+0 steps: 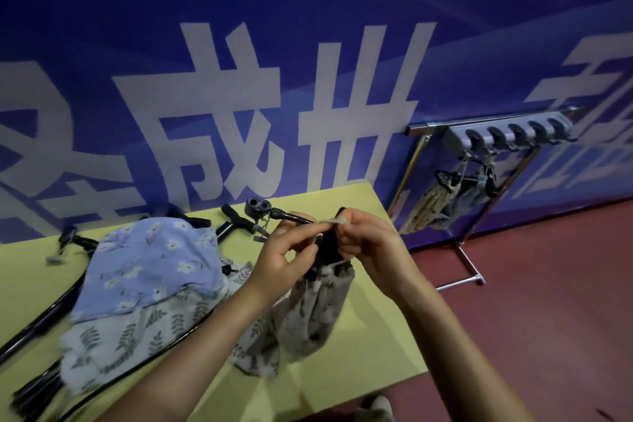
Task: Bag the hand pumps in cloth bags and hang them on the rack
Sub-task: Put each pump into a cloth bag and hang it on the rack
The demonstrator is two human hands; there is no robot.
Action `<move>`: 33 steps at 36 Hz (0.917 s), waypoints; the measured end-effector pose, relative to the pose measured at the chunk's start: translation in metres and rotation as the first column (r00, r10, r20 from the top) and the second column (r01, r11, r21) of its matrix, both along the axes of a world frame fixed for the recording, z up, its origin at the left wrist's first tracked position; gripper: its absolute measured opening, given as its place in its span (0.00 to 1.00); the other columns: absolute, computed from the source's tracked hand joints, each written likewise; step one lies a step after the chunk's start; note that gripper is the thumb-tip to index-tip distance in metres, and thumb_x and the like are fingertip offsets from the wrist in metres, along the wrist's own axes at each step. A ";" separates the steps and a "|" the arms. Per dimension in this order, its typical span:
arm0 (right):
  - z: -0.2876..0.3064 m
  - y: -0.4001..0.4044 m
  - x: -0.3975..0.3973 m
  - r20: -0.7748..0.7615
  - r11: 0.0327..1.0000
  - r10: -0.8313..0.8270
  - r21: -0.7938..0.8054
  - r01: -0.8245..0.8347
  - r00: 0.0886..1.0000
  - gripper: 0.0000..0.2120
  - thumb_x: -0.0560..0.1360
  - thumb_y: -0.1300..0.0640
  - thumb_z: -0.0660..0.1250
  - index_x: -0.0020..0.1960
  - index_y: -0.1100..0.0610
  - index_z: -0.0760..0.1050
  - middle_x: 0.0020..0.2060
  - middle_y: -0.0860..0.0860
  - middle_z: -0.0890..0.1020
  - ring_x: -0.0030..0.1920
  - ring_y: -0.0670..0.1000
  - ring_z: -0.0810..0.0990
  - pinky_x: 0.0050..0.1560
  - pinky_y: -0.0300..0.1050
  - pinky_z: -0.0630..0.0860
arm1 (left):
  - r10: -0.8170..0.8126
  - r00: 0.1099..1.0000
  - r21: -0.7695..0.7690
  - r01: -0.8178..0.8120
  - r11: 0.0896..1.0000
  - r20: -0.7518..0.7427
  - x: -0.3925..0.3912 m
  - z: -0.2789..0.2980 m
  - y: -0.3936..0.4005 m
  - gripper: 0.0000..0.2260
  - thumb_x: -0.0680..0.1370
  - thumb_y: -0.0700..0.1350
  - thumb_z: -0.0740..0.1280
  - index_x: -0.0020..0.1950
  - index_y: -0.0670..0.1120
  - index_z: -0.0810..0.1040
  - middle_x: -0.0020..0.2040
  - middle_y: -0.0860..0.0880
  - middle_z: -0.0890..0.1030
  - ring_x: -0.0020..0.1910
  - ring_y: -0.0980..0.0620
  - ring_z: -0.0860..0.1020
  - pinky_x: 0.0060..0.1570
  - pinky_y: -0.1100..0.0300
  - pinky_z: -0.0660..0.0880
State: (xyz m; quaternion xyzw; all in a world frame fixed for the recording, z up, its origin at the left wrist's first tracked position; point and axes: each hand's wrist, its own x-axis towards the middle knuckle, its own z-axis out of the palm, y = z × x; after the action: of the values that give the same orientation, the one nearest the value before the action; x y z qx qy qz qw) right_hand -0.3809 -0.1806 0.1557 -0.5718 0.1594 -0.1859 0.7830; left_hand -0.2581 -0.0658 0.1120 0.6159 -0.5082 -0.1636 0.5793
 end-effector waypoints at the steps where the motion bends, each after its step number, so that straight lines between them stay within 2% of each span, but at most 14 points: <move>1: 0.001 -0.007 -0.005 0.005 1.000 0.007 0.027 -0.008 1.000 0.05 0.68 0.61 0.61 0.34 0.58 0.67 0.27 0.48 0.63 0.27 0.45 0.59 0.29 0.37 0.59 | -0.024 0.999 -0.021 0.025 0.999 0.033 -0.005 0.002 -0.006 0.17 0.74 0.46 0.62 0.60 0.62 0.77 0.44 0.57 0.79 0.43 0.59 0.75 0.44 0.69 0.71; 4: 0.002 -0.032 -0.021 0.019 0.995 0.045 0.085 -0.046 0.999 0.04 0.69 0.61 0.60 0.36 0.59 0.69 0.26 0.48 0.61 0.25 0.44 0.57 0.26 0.36 0.57 | -0.051 0.996 -0.038 0.053 0.998 0.068 -0.020 0.004 -0.027 0.17 0.74 0.44 0.62 0.60 0.60 0.75 0.47 0.65 0.77 0.43 0.65 0.73 0.44 0.73 0.69; 7: 0.005 -0.058 -0.038 0.036 0.993 0.098 0.066 -0.100 0.995 0.04 0.71 0.61 0.60 0.41 0.62 0.72 0.26 0.47 0.64 0.24 0.42 0.58 0.25 0.34 0.57 | -0.026 0.999 -0.028 0.026 0.999 0.025 -0.035 0.000 -0.054 0.18 0.74 0.47 0.62 0.61 0.63 0.76 0.50 0.62 0.78 0.45 0.60 0.77 0.44 0.68 0.72; 10: 0.012 -0.086 -0.058 -0.036 0.979 0.062 -0.191 -0.068 0.997 0.04 0.72 0.60 0.63 0.43 0.61 0.74 0.28 0.48 0.69 0.26 0.43 0.64 0.27 0.35 0.61 | 0.071 0.994 0.012 -0.070 0.997 -0.079 -0.056 0.000 -0.087 0.15 0.73 0.50 0.63 0.55 0.68 0.77 0.50 0.61 0.80 0.46 0.55 0.78 0.44 0.61 0.75; 12: 0.017 -0.110 -0.074 -0.093 0.930 0.021 -0.365 -0.054 0.995 0.05 0.73 0.58 0.64 0.42 0.59 0.74 0.28 0.46 0.72 0.28 0.44 0.69 0.30 0.37 0.64 | 0.125 0.972 0.028 -0.121 0.992 -0.198 -0.076 0.005 -0.112 0.10 0.72 0.47 0.65 0.49 0.60 0.79 0.47 0.57 0.80 0.43 0.55 0.78 0.43 0.60 0.75; 14: 0.020 -0.137 -0.091 -0.114 0.898 -0.010 -0.438 -0.041 0.993 0.07 0.73 0.56 0.64 0.41 0.60 0.74 0.28 0.48 0.72 0.30 0.48 0.70 0.32 0.40 0.65 | 0.161 0.935 0.046 -0.155 0.987 -0.316 -0.095 0.015 -0.139 0.05 0.74 0.42 0.65 0.46 0.52 0.77 0.41 0.54 0.79 0.34 0.55 0.76 0.35 0.62 0.73; 17: 0.021 -0.173 -0.118 -0.127 0.896 -0.023 -0.443 -0.035 0.992 0.06 0.75 0.58 0.64 0.40 0.59 0.73 0.28 0.48 0.71 0.30 0.50 0.68 0.30 0.39 0.64 | 0.194 0.907 0.233 -0.110 0.966 -0.375 -0.118 0.031 -0.183 0.07 0.80 0.39 0.62 0.50 0.50 0.75 0.34 0.47 0.75 0.22 0.52 0.68 0.23 0.61 0.66; 19: 0.021 -0.196 -0.132 -0.132 0.905 -0.044 -0.424 -0.017 0.990 0.06 0.76 0.59 0.65 0.41 0.58 0.74 0.27 0.47 0.70 0.30 0.48 0.67 0.30 0.37 0.63 | 0.176 0.907 0.367 -0.026 0.930 -0.382 -0.132 0.040 -0.208 0.08 0.81 0.42 0.60 0.56 0.53 0.74 0.30 0.48 0.73 0.20 0.52 0.64 0.21 0.62 0.63; 22: 0.022 -0.227 -0.148 -0.136 0.918 -0.074 -0.397 0.014 0.988 0.09 0.75 0.58 0.64 0.37 0.49 0.76 0.26 0.45 0.70 0.28 0.46 0.66 0.31 0.39 0.62 | 0.152 0.872 0.390 0.048 0.919 -0.465 -0.150 0.052 -0.234 0.11 0.82 0.43 0.59 0.61 0.54 0.73 0.26 0.50 0.69 0.20 0.54 0.62 0.20 0.62 0.63; 25: 0.026 -0.249 -0.158 -0.144 0.908 -0.080 -0.418 0.012 0.986 0.13 0.78 0.62 0.64 0.37 0.50 0.75 0.26 0.43 0.69 0.28 0.44 0.65 0.31 0.36 0.62 | 0.118 0.792 0.285 0.073 0.956 -0.599 -0.165 0.069 -0.247 0.13 0.82 0.40 0.57 0.64 0.48 0.74 0.27 0.48 0.69 0.21 0.54 0.64 0.23 0.60 0.69; 29: 0.034 -0.268 -0.165 -0.119 0.908 -0.078 -0.418 0.022 0.990 0.09 0.78 0.65 0.64 0.39 0.59 0.73 0.25 0.42 0.72 0.27 0.40 0.68 0.32 0.30 0.64 | 0.055 0.691 0.092 0.017 0.996 -0.721 -0.176 0.090 -0.269 0.13 0.82 0.36 0.56 0.62 0.44 0.74 0.35 0.44 0.75 0.31 0.50 0.76 0.39 0.55 0.81; 31: 0.038 -0.276 -0.167 -0.092 0.911 -0.104 -0.409 0.057 0.990 0.06 0.75 0.61 0.65 0.40 0.61 0.73 0.27 0.45 0.71 0.28 0.42 0.67 0.32 0.32 0.64 | 0.058 0.759 0.073 -0.014 0.997 -0.648 -0.174 0.090 -0.283 0.13 0.82 0.36 0.55 0.62 0.44 0.74 0.42 0.43 0.77 0.40 0.49 0.81 0.46 0.56 0.81; 33: 0.043 -0.284 -0.170 -0.073 0.909 -0.144 -0.404 0.102 0.987 0.06 0.72 0.58 0.64 0.39 0.60 0.73 0.26 0.45 0.70 0.28 0.43 0.65 0.31 0.34 0.62 | 0.034 0.898 0.086 0.004 0.996 -0.438 -0.171 0.085 -0.299 0.13 0.82 0.35 0.56 0.59 0.48 0.76 0.48 0.46 0.79 0.49 0.51 0.81 0.51 0.61 0.79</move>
State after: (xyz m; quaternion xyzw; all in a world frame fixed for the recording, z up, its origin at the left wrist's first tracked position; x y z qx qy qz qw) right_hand -0.5513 -0.4645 0.1987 -0.7169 0.1934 -0.2344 0.6275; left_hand -0.4291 -0.3646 0.1965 0.5911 -0.3525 -0.3151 0.6535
